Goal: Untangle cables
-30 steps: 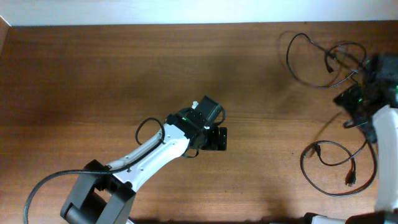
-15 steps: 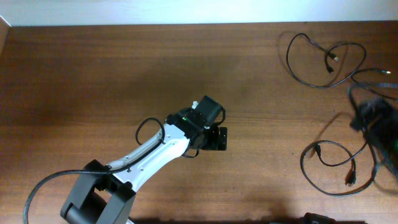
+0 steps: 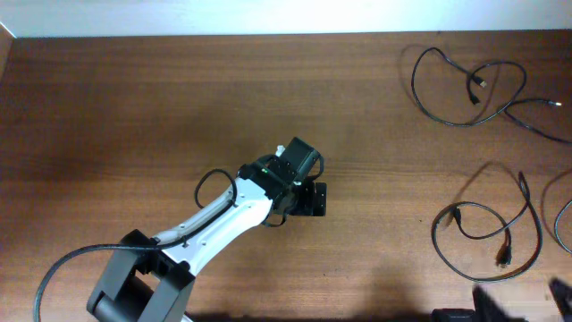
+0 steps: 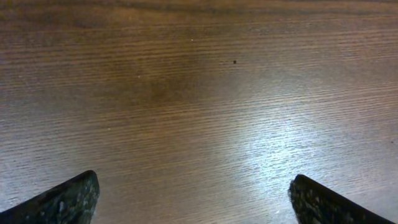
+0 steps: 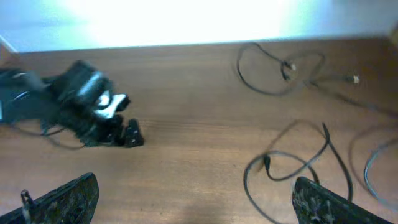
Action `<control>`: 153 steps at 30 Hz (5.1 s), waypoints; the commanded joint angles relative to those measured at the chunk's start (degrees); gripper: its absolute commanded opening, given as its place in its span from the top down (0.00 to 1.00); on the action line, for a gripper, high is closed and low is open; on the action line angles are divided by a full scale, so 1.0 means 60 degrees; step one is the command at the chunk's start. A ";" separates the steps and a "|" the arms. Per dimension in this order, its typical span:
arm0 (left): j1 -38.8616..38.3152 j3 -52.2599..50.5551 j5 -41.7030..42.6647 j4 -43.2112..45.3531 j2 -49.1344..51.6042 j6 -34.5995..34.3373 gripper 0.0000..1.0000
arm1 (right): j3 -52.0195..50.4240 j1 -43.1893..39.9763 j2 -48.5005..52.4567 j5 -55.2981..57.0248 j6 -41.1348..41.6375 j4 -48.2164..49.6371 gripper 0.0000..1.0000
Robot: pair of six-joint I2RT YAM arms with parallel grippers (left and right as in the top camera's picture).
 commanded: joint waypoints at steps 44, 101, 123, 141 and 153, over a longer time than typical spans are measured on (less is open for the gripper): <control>-0.0011 0.0040 0.0095 -0.0004 0.0058 0.0146 0.01 | -1.1857 -0.0299 -0.5559 0.0572 -0.0317 1.2947 0.02; -0.0011 0.0040 0.0091 -0.0004 0.0058 0.0146 0.01 | -1.6622 -0.0288 -0.5563 0.1800 0.0259 1.4845 0.01; 0.5985 0.0040 -0.1982 -0.2943 -1.1468 0.1763 0.01 | -1.6622 -0.0288 -0.5559 0.1800 0.0259 1.4841 0.01; 0.6495 -0.9231 -0.0692 0.5486 -1.5883 0.5431 0.01 | -1.6622 -0.0288 -0.5559 0.1800 0.0255 1.4841 0.01; 0.6502 -1.0189 -0.0681 0.5570 -1.5886 0.6258 0.01 | -1.6622 -0.0288 -0.5559 0.1796 0.0259 1.4841 0.01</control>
